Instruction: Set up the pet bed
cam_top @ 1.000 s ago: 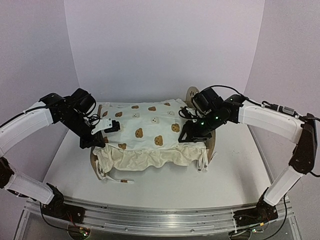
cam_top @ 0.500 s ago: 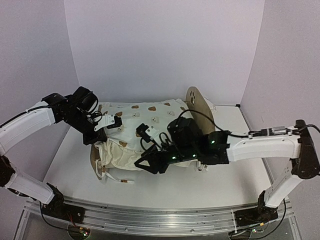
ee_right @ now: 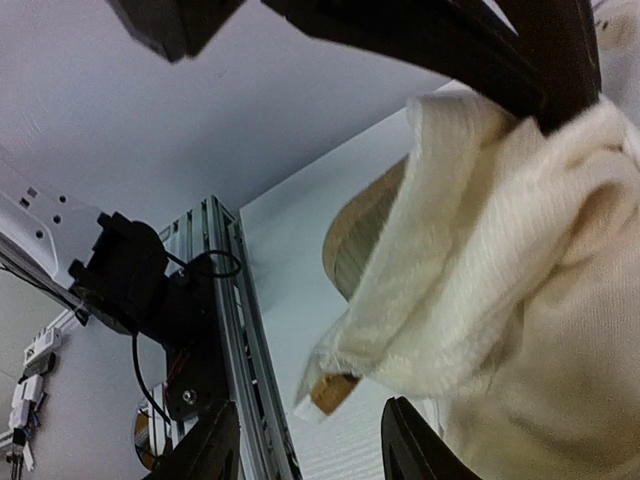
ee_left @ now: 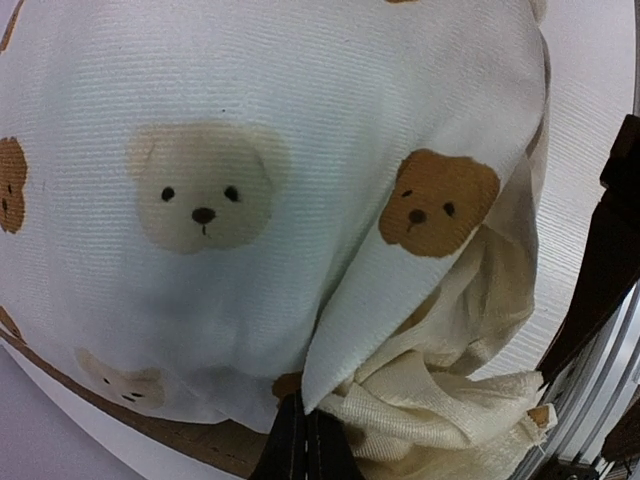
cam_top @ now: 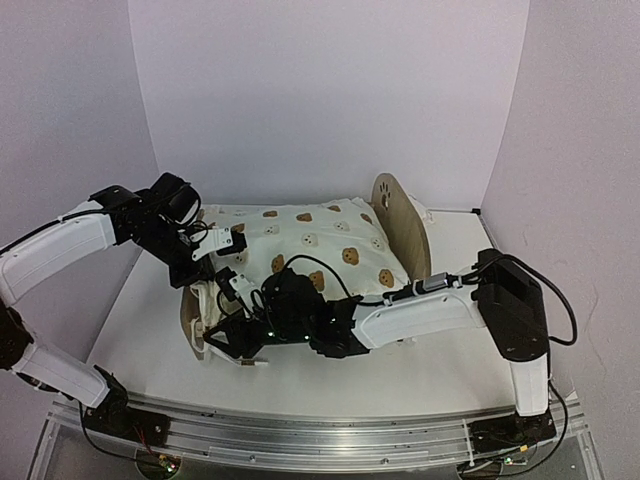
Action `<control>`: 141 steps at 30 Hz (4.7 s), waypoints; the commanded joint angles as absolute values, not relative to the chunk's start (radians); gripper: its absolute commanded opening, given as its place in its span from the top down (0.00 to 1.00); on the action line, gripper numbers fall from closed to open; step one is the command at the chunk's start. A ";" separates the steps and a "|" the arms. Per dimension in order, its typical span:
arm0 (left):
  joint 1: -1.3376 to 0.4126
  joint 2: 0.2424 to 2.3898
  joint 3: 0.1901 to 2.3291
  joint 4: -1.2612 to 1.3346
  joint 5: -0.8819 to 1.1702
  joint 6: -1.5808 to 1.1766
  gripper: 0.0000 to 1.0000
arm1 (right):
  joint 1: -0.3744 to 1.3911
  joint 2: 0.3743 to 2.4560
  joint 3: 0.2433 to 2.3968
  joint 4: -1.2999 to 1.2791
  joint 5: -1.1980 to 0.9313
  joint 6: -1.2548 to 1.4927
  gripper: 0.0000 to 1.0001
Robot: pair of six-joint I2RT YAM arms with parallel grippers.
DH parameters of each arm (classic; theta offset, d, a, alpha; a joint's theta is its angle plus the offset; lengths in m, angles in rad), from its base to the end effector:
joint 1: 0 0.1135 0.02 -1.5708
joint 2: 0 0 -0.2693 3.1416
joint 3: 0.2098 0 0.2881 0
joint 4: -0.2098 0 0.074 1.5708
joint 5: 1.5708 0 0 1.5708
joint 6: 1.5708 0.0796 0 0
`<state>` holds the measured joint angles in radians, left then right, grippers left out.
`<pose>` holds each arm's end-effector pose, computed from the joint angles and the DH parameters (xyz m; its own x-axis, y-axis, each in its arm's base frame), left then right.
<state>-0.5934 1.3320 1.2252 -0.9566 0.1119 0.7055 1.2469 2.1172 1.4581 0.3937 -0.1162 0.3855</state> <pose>0.2581 -0.1848 0.2710 -0.1621 0.8866 -0.4332 0.9271 0.2872 0.2408 0.1718 0.5406 0.1783 -0.4448 -0.1514 -0.8827 -0.8741 0.2881 0.3910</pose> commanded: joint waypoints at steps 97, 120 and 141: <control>-0.451 1.273 1.232 -1.272 0.324 0.860 0.70 | 1.164 2.031 1.597 0.114 -0.173 0.376 0.51; -0.634 1.283 1.075 -1.152 0.087 1.024 0.42 | 1.154 1.933 1.415 0.143 -0.101 0.382 0.49; -0.633 1.278 1.149 -0.938 0.095 0.880 0.92 | 1.212 2.033 1.379 0.298 -0.148 0.372 0.55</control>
<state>-0.6395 1.2794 1.0356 -1.0009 0.0541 0.9444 1.2165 2.0311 1.3472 0.2524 -0.1344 0.3909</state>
